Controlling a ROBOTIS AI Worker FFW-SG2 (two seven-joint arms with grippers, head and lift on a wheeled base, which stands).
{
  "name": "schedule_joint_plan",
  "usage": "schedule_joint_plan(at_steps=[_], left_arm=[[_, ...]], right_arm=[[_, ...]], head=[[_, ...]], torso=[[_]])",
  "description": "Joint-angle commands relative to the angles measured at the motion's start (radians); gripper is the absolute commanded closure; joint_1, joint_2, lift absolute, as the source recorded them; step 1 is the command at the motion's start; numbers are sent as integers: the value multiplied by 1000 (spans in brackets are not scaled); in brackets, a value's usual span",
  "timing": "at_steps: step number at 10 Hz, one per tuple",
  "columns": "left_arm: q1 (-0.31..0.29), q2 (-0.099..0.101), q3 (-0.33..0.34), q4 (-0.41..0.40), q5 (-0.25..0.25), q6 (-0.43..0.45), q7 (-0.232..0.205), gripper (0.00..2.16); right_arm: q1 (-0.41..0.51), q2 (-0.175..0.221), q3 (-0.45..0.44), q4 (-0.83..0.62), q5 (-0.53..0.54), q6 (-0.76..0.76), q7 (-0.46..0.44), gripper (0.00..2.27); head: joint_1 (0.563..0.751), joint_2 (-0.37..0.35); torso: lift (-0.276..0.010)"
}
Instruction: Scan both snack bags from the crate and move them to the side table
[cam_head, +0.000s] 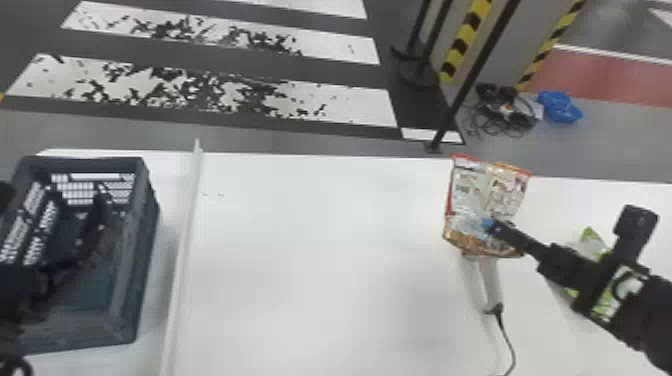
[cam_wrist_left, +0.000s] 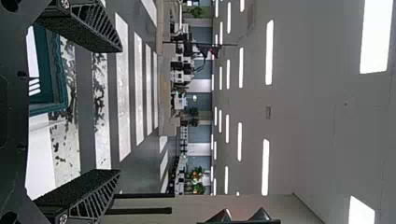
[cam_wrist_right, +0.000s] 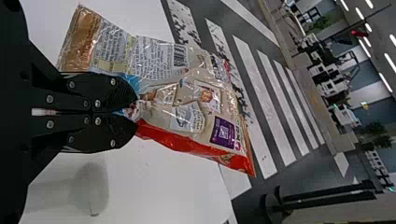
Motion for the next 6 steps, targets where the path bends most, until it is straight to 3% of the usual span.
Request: schedule_joint_plan(at_steps=[1, 6], left_arm=[[4, 0, 5, -11, 4, 7, -1, 66], [3, 11, 9, -16, 14, 17, -2, 66]], right_arm=[[-66, -10, -4, 118, 23, -126, -42, 2246], [-213, -55, 7, 460, 66, -424, -312, 2246]], head=[[695, -253], [695, -350]], torso=[[-29], [-29]])
